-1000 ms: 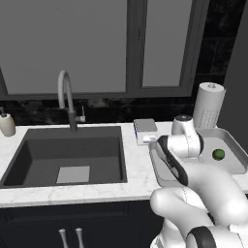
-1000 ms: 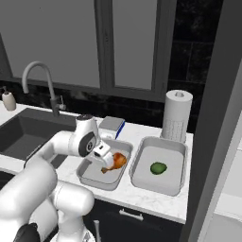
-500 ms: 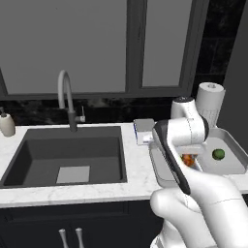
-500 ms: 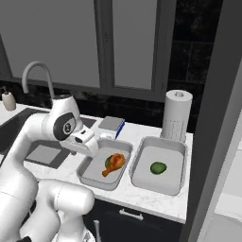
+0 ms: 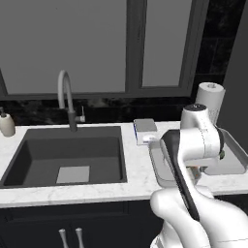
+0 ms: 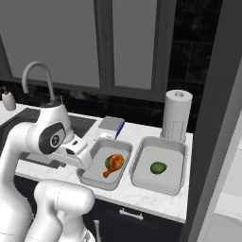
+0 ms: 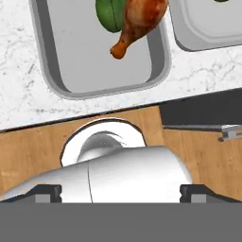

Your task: Place one avocado and one chicken drumstick in each tupperware on the nearby counter, to pack two identical lunches.

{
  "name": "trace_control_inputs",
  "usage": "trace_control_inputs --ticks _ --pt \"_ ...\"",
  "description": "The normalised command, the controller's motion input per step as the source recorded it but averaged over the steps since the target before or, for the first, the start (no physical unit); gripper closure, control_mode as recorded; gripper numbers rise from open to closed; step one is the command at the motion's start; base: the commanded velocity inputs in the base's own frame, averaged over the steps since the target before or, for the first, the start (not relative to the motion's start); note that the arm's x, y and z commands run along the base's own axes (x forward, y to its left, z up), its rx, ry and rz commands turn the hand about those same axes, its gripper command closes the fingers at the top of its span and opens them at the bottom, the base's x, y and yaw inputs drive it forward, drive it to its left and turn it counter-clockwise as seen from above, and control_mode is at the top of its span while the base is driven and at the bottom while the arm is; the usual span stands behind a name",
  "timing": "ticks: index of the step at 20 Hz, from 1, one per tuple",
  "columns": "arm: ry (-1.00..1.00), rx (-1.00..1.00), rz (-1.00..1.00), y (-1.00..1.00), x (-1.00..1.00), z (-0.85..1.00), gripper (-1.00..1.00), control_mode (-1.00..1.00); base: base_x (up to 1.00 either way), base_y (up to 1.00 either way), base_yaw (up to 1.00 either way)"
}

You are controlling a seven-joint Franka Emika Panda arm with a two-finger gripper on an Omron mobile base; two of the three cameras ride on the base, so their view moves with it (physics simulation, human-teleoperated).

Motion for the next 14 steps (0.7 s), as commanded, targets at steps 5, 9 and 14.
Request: trace_control_inputs --ticks 5,9,14 --pt "0.0 0.0 0.0 0.0 0.0 0.0 -1.0 1.0 -1.0 0.07 0.04" --pt "0.0 0.0 0.0 0.0 0.0 0.0 -1.0 1.0 -1.0 -0.11 -0.08" --pt "0.0 0.0 0.0 0.0 0.0 0.0 -1.0 1.0 -0.71 -0.86 -0.42"
